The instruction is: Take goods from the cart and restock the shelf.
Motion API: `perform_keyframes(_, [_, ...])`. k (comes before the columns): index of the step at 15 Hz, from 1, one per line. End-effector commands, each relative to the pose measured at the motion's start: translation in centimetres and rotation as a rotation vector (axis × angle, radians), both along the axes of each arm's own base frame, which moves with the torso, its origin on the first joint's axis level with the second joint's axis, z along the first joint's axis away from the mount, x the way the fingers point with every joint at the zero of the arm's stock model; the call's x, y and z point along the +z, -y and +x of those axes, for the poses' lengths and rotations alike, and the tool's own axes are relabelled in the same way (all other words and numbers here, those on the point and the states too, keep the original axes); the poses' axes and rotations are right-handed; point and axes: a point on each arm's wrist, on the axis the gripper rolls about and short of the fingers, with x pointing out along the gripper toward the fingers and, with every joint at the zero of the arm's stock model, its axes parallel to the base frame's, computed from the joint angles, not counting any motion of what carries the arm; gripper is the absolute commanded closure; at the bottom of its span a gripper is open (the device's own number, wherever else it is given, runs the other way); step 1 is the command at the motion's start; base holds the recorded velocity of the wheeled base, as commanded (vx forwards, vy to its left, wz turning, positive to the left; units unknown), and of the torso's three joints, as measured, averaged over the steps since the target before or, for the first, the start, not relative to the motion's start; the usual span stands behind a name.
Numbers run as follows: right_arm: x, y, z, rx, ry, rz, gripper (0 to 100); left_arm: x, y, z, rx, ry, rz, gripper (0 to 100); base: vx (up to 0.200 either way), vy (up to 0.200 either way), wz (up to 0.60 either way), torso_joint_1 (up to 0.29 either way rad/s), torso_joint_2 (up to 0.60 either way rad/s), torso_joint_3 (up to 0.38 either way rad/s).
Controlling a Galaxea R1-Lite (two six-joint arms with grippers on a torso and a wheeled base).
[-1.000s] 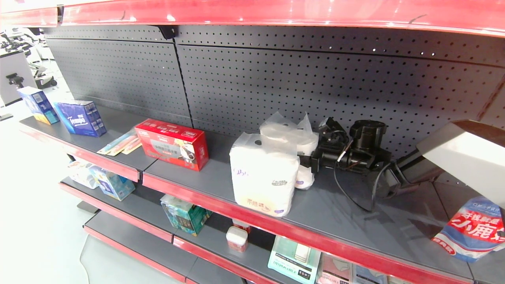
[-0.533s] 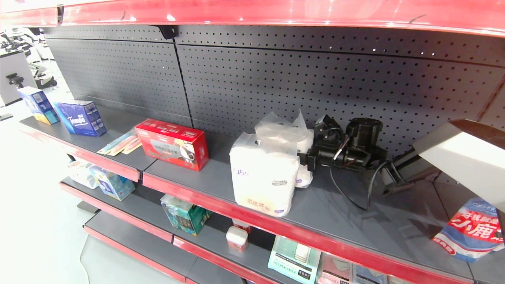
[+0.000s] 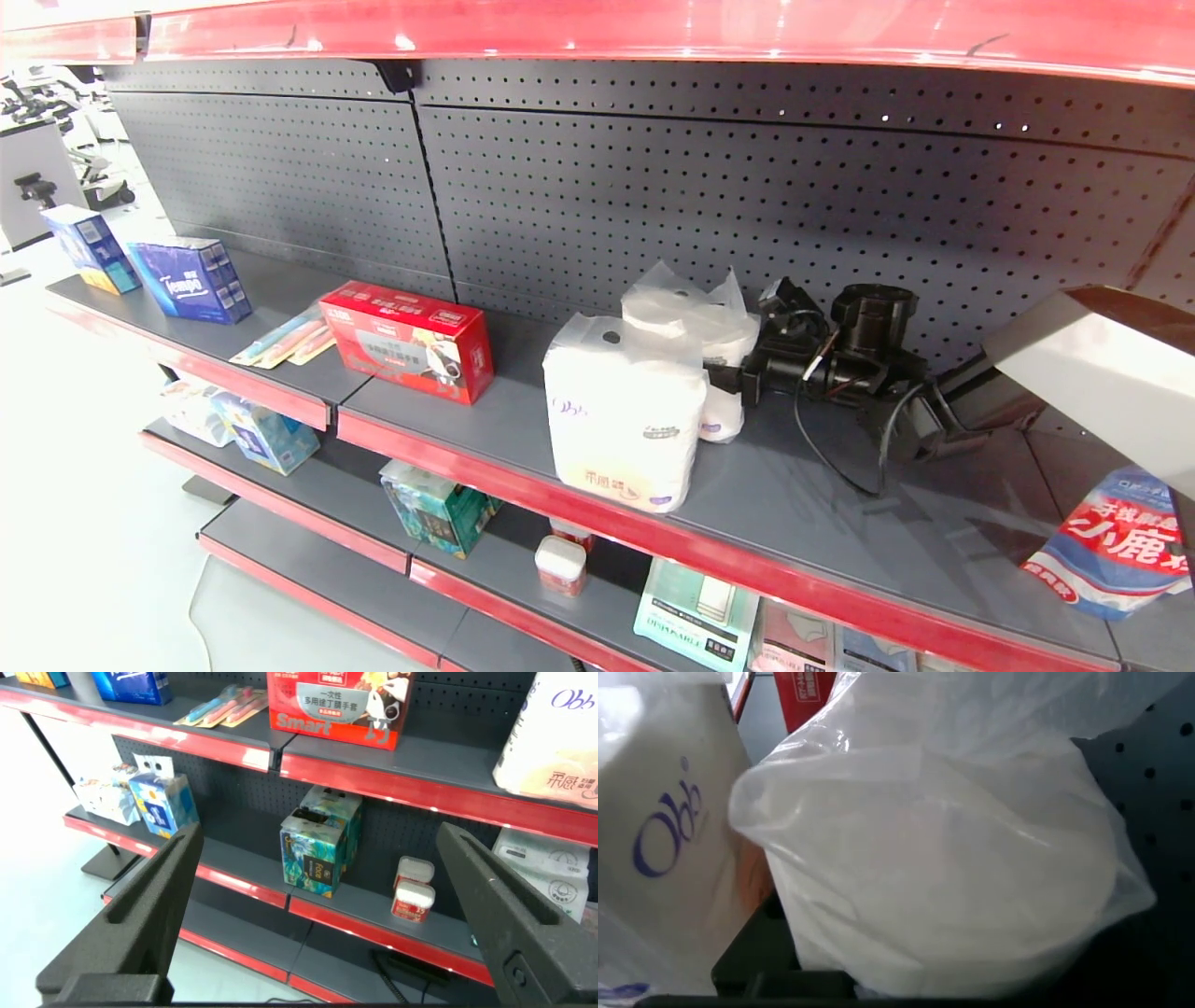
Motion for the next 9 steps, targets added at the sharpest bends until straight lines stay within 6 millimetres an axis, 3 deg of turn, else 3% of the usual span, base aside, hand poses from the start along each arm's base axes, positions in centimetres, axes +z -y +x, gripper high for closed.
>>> perform_keyframes(1, [-0.26, 0.23, 0.17, -0.004, -0.003, -0.002, 100, 0.0, 0.0, 0.0, 0.0, 0.0, 0.0, 0, 0.0, 0.0, 0.0, 0.0, 0.0, 0.0])
perform_keyframes(9, [-0.7, 0.55, 0.23, 0.121, -0.008, 0.014, 100, 0.01, 0.0, 0.01, 0.0, -0.001, 0.0, 0, 0.0, 0.0, 0.0, 0.0, 0.0, 0.0])
